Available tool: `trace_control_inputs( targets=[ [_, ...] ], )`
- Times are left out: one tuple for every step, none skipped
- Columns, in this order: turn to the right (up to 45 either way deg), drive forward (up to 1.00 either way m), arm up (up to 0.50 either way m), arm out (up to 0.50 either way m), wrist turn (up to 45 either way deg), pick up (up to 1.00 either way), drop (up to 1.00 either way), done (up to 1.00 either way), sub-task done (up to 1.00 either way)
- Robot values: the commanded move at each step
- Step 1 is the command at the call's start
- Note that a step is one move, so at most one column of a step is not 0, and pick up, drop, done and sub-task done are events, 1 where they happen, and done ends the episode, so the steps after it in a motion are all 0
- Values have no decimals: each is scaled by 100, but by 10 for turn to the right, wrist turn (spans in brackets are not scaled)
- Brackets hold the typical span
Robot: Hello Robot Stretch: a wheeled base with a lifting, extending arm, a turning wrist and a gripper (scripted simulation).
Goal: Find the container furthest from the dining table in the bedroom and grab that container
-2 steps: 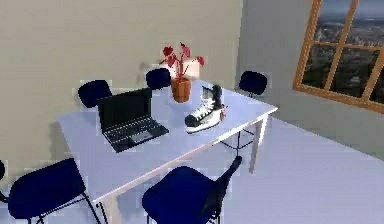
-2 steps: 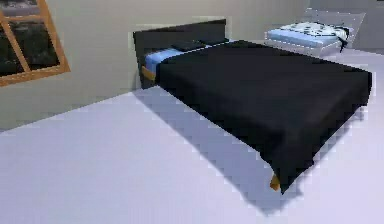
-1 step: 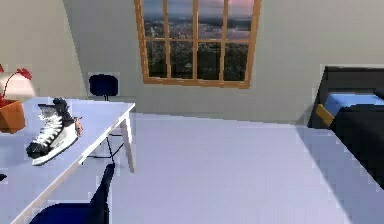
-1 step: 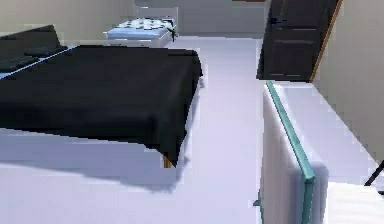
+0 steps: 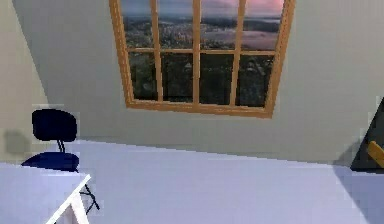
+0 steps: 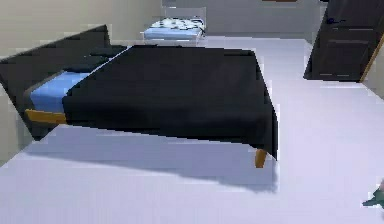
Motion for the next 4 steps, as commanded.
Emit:
trace_control_inputs(
  targets=[
    [-90, 0, 0, 0, 0, 0, 0, 0, 0],
    [0, 85, 0, 0, 0, 0, 0, 0, 0],
    [-90, 0, 0, 0, 0, 0, 0, 0, 0],
    [0, 65, 0, 0, 0, 0, 0, 0, 0]
  ],
)
